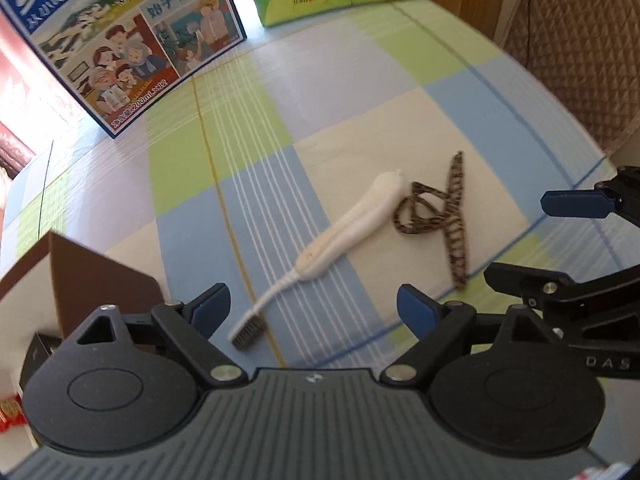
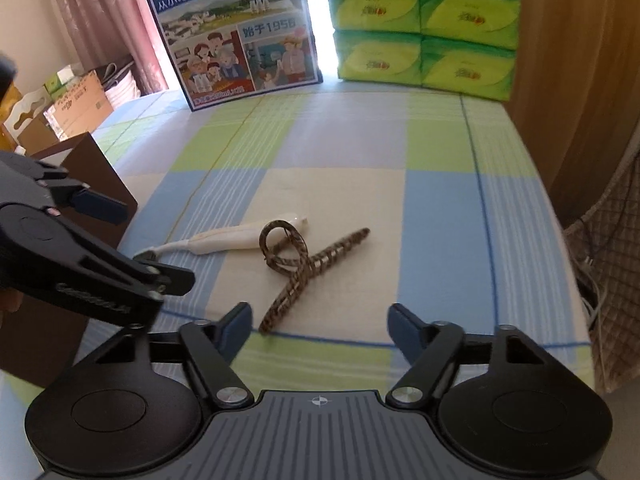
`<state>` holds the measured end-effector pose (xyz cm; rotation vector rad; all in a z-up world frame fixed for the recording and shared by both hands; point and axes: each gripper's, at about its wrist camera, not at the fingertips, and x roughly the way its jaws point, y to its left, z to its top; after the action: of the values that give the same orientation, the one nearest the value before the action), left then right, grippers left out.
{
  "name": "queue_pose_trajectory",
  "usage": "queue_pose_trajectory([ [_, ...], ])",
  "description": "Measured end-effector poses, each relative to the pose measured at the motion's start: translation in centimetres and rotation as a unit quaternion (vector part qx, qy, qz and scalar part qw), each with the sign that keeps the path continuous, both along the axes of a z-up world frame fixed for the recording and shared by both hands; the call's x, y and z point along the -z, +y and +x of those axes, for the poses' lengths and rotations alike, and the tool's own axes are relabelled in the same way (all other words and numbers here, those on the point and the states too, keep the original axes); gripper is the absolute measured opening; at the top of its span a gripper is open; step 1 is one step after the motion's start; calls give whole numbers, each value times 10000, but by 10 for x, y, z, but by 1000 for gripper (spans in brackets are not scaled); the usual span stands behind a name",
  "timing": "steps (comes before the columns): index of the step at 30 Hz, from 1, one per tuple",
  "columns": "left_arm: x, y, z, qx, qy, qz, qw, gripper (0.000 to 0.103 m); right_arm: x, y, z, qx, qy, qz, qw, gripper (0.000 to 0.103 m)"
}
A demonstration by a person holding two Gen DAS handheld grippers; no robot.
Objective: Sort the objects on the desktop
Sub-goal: 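Move both tools back toward the white toothbrush and brown hair clip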
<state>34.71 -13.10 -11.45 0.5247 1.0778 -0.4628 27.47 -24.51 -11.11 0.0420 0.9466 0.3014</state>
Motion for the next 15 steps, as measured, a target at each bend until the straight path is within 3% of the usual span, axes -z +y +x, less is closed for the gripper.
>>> queue_pose_trajectory([
  [5, 14, -6, 17, 134, 57, 228, 9996, 88, 15, 9, 15, -97, 58, -5, 9999, 60],
  [8, 22, -9, 24, 177, 110, 248, 9995, 82, 24, 13, 22, -157, 112, -57, 9998, 54],
  [15, 33, -14, 30, 184, 214, 182, 9994, 75, 30, 10, 26, -290, 98, -345, 9989, 24],
])
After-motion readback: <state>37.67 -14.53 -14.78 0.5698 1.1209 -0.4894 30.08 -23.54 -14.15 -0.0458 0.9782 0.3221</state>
